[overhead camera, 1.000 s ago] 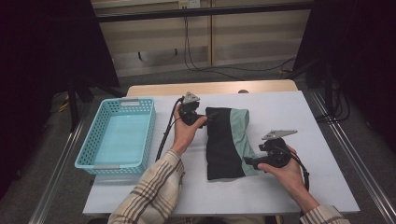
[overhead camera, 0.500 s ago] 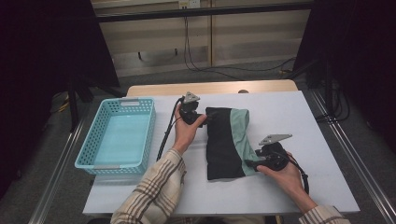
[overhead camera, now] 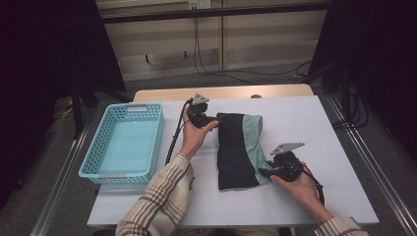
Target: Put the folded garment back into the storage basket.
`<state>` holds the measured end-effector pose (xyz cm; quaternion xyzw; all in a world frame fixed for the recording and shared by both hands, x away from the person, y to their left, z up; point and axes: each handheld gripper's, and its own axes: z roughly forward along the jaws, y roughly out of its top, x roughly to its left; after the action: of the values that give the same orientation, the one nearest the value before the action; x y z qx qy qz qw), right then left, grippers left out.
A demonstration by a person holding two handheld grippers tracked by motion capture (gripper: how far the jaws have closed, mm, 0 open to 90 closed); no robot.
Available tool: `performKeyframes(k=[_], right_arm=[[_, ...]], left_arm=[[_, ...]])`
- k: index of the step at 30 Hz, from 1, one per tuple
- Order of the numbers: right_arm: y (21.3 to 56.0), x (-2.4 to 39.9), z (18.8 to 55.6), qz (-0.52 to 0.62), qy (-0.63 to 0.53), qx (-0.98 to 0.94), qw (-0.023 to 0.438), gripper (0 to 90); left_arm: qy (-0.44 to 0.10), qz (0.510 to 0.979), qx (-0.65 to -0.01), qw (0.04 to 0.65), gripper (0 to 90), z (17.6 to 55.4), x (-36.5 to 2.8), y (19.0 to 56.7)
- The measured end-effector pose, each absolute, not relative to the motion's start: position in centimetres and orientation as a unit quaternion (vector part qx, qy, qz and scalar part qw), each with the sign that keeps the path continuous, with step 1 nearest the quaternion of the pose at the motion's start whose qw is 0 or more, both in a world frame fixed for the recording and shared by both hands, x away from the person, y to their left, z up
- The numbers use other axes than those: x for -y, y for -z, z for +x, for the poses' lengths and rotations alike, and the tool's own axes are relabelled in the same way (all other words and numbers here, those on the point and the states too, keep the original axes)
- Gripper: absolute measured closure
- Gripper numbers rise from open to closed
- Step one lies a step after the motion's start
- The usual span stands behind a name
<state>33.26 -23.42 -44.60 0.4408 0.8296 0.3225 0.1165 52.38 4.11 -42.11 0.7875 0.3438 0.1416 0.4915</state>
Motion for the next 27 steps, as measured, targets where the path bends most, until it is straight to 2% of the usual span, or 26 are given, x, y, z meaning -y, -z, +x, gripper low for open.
performKeyframes(k=[1,3,4,5,8,15,16,18,21,22,24,27], right_arm=[[44.6,23.4,33.3,0.434,-0.326,-0.832,0.112,66.9],[44.6,23.3,33.2,0.437,-0.327,-0.831,0.108,68.5],[44.6,23.3,33.2,0.437,-0.329,-0.83,0.105,72.7],[44.6,23.3,33.2,0.437,-0.329,-0.83,0.105,72.7],[44.7,23.4,33.3,0.439,-0.337,-0.827,0.096,81.4],[44.7,23.4,33.2,0.446,-0.336,-0.824,0.093,83.2],[44.7,23.4,33.2,0.446,-0.336,-0.824,0.094,83.2],[44.7,23.4,33.2,0.445,-0.338,-0.824,0.094,83.2],[44.7,23.4,33.2,0.442,-0.339,-0.825,0.098,83.2],[44.7,23.4,33.2,0.443,-0.337,-0.825,0.097,83.2],[44.7,23.4,33.2,0.444,-0.339,-0.824,0.096,83.2],[44.7,23.3,33.2,0.443,-0.337,-0.825,0.099,83.2]], left_arm=[[-0.144,0.784,-0.351,0.491,4.7,52.4,-4.1,42.2],[-0.141,0.792,-0.352,0.479,4.7,52.7,-4.3,42.4],[-0.142,0.799,-0.347,0.47,5.0,52.8,-4.4,42.5],[-0.14,0.798,-0.347,0.472,5.0,52.9,-4.4,42.6],[-0.13,0.778,-0.376,0.485,8.0,53.1,-4.1,42.7],[-0.101,0.785,-0.372,0.484,16.9,53.4,-3.0,43.1],[-0.091,0.796,-0.364,0.475,20.9,53.4,-2.8,43.6],[-0.087,0.809,-0.363,0.454,21.2,53.4,-2.7,44.0],[-0.078,0.809,-0.369,0.45,24.2,53.4,-2.8,44.2],[-0.072,0.799,-0.389,0.453,24.6,53.3,-2.4,44.2],[-0.074,0.815,-0.373,0.438,27.2,53.5,-2.6,44.2],[-0.06,0.806,-0.376,0.453,34.1,53.4,-2.2,45.0]])
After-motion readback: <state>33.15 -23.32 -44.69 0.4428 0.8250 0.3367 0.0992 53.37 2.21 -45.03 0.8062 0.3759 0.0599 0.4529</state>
